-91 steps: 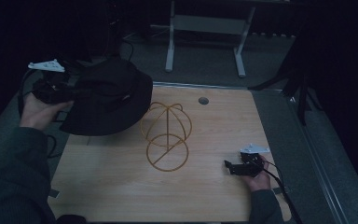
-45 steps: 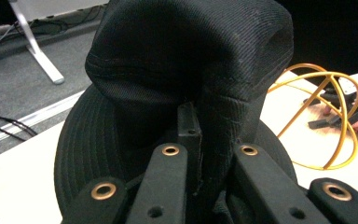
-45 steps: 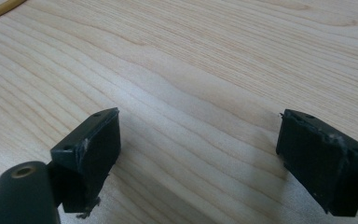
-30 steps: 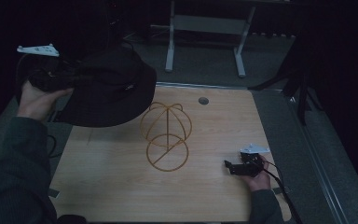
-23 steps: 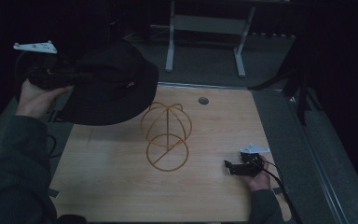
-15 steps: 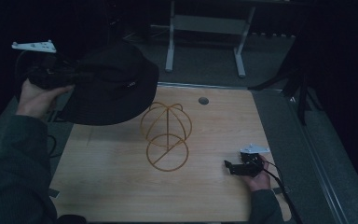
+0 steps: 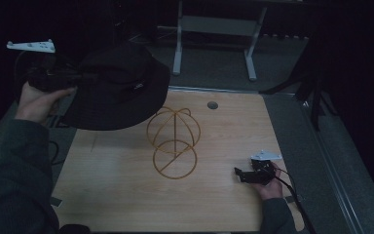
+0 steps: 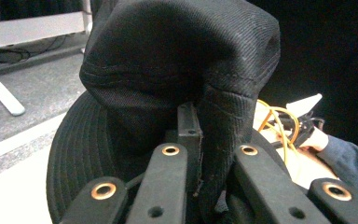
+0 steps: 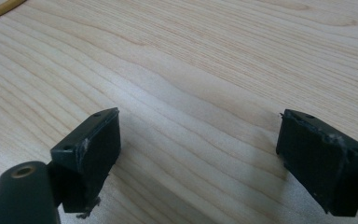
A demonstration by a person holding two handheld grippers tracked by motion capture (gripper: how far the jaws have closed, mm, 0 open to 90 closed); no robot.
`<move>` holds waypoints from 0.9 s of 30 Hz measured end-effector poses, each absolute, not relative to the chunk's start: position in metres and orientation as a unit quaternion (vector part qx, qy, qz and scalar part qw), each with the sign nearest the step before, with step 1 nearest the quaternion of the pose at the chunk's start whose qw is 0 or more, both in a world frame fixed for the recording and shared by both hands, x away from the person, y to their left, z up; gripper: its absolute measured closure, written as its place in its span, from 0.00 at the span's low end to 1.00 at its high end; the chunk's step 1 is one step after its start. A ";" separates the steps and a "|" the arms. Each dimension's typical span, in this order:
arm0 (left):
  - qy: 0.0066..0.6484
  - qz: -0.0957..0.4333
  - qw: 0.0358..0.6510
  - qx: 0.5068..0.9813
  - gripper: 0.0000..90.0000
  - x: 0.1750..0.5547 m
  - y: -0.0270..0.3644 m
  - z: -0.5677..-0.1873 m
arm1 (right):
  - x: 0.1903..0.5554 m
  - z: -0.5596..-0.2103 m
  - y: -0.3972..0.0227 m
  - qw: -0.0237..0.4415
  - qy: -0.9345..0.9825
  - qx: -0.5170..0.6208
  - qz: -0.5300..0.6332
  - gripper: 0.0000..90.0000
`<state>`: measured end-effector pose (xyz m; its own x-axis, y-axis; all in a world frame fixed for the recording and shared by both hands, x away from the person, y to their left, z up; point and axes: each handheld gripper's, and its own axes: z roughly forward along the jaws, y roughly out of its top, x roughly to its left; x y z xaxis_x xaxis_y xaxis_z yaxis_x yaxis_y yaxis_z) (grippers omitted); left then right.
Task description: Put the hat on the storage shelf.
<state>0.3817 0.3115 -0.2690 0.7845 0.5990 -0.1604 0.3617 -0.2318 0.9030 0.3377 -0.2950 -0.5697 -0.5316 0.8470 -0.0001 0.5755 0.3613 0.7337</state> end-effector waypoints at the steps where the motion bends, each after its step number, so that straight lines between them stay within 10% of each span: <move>1: 0.309 0.110 0.537 0.777 0.98 0.382 0.312 -0.269 | 0.338 -0.570 -0.295 0.194 0.802 0.443 0.350 0.15; 27: 0.256 0.070 0.565 0.782 0.98 0.376 0.312 -0.269 | 0.338 -0.569 -0.295 0.193 0.802 0.444 0.350 0.15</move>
